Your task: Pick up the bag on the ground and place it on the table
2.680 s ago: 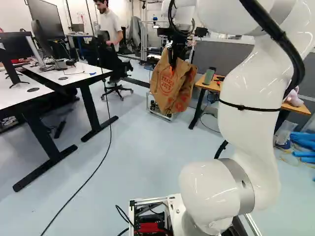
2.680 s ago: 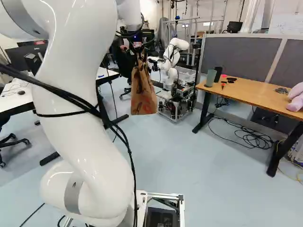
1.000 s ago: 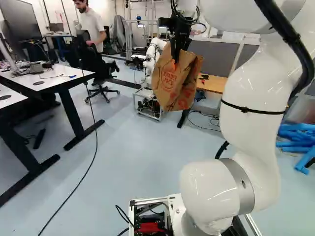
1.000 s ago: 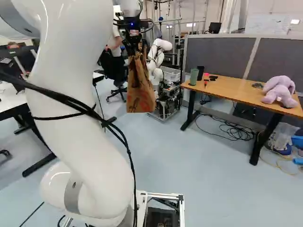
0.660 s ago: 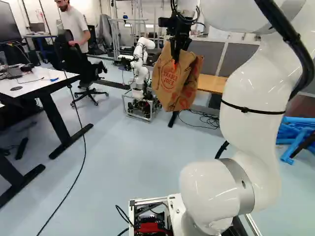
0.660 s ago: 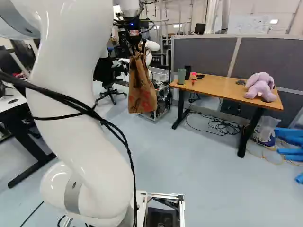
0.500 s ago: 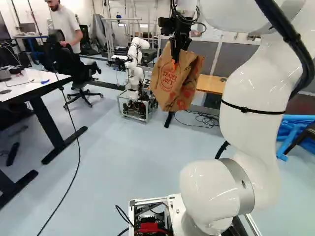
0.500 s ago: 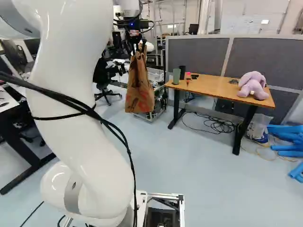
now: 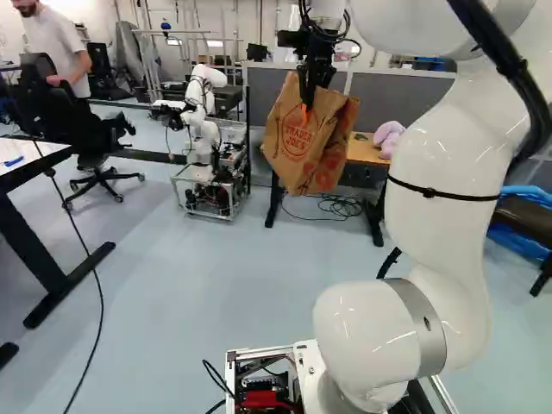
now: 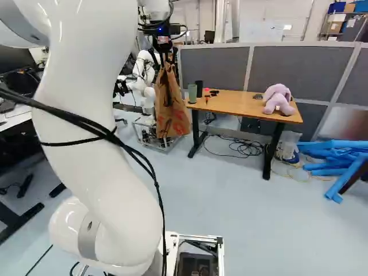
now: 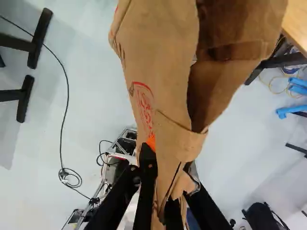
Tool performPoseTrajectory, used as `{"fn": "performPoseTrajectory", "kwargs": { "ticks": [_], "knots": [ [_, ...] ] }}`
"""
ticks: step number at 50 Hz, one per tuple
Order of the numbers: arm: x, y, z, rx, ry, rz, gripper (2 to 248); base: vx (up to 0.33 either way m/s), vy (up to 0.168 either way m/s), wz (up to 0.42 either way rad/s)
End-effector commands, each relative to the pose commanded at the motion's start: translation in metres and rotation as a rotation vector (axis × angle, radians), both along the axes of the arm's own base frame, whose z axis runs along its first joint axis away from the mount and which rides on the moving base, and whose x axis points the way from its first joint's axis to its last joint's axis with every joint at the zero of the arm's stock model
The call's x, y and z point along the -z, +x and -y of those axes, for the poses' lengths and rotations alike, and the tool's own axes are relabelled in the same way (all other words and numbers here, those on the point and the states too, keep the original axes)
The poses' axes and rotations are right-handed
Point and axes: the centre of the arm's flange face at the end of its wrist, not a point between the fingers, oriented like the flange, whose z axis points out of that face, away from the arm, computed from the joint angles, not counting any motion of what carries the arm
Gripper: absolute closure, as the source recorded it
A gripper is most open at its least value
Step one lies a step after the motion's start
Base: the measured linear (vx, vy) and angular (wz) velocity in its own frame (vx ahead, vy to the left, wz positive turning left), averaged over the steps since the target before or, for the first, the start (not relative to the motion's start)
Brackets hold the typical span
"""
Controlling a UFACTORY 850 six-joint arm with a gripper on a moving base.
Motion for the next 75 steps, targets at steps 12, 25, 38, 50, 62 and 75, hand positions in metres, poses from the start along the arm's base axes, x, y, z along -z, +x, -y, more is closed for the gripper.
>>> {"fn": "performPoseTrajectory", "kwargs": {
  "ticks": [12,25,38,50,62,75],
  "knots": [
    [0.0,0.0,0.0,0.0,0.0,0.0,229,0.14,-0.05,-0.259],
    [0.0,0.0,0.0,0.0,0.0,0.0,229,0.173,-0.043,-0.219],
    [0.0,0.0,0.0,0.0,0.0,0.0,229,0.188,-0.077,-0.029],
    [0.0,0.0,0.0,0.0,0.0,0.0,229,0.161,-0.073,0.003],
    [0.0,0.0,0.0,0.0,0.0,0.0,229,0.151,-0.064,0.002],
    [0.0,0.0,0.0,0.0,0.0,0.0,229,0.152,-0.066,0.003]
  ]
}}
